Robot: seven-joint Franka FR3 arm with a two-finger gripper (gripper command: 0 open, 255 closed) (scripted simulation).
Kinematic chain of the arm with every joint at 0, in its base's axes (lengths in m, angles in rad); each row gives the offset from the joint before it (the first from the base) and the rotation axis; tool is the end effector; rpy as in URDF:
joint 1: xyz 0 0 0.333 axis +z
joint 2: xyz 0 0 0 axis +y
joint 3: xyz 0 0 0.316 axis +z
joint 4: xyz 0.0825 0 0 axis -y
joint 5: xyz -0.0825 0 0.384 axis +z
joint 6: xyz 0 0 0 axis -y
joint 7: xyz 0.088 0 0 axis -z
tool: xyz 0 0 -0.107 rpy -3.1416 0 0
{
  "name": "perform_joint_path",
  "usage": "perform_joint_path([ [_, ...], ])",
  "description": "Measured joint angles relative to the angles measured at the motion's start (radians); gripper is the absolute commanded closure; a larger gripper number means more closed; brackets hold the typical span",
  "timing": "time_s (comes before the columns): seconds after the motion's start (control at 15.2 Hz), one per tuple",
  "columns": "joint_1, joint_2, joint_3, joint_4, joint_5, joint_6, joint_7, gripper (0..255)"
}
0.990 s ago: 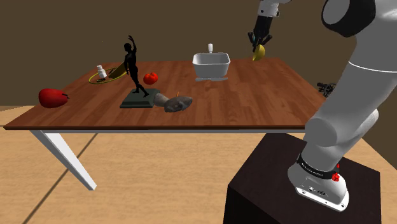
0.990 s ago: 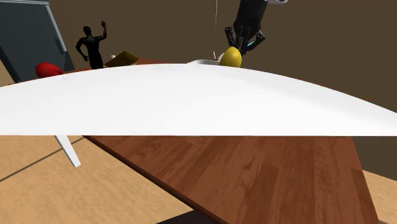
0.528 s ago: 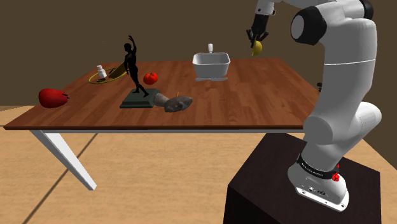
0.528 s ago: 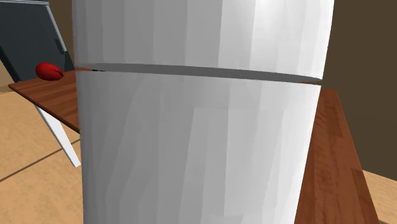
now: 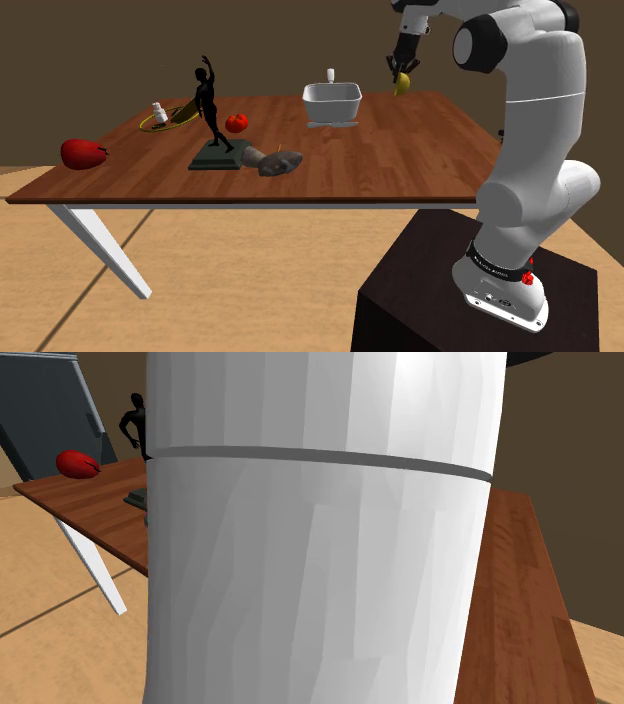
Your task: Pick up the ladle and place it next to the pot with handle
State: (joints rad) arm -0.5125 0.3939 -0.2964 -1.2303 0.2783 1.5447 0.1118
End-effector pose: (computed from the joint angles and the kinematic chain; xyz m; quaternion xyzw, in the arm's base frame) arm 0.5056 -0.4299 0.5511 -0.8959 0.4352 0.0023 0.0887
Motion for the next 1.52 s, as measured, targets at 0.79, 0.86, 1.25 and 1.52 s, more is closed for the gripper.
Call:
perform_joint_path([
  [0.79,0.021,-0.023,0.002,-0.200,-0.003,0.175,-0.028,255],
  [0.86,0.022,-0.022,0.002,-0.210,-0.002,0.185,-0.030,255],
  [1.25,0.026,-0.015,0.005,-0.276,0.004,0.257,-0.044,255],
  [1.52,0.028,-0.007,0.007,-0.321,0.009,0.308,-0.054,255],
])
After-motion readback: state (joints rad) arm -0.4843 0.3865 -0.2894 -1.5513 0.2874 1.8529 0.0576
